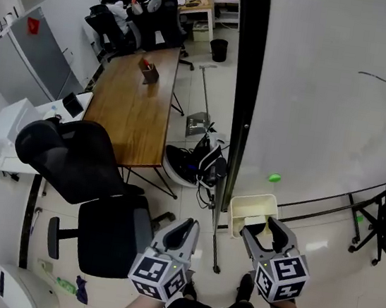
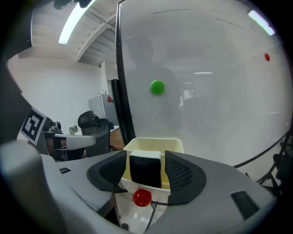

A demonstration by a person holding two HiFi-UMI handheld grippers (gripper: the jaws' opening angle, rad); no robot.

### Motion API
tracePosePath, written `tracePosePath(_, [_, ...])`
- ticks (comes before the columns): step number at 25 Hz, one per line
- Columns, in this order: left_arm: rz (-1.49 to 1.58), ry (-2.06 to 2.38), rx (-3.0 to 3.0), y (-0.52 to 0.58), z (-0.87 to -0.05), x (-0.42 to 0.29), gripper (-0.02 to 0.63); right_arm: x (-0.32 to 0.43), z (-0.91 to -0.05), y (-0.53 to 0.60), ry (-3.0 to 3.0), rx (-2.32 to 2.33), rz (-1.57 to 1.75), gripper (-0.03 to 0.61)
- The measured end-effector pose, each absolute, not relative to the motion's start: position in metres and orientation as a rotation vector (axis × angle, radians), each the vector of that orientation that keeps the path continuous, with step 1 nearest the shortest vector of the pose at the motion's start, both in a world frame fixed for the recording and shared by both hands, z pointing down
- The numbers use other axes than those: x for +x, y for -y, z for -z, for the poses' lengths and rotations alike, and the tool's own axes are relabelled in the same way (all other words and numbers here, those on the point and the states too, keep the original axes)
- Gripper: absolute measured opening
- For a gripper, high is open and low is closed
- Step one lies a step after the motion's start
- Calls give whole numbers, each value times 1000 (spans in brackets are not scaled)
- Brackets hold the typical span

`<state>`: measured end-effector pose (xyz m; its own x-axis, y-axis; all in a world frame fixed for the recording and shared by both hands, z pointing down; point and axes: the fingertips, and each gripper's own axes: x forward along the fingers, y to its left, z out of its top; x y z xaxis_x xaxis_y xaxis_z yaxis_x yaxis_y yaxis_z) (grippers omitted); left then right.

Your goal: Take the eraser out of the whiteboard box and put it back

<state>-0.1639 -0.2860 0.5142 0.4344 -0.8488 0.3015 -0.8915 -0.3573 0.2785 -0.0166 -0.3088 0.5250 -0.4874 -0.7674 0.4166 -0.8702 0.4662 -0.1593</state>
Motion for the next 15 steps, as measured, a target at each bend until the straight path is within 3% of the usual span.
tracePosePath(10, [-198, 1459, 2262, 278, -535, -173, 75, -27, -548, 311, 2394, 1437, -564, 302])
tracePosePath(15, [-197, 1448, 2265, 276, -539, -171, 75, -21, -556, 313, 2372, 1476, -584, 280])
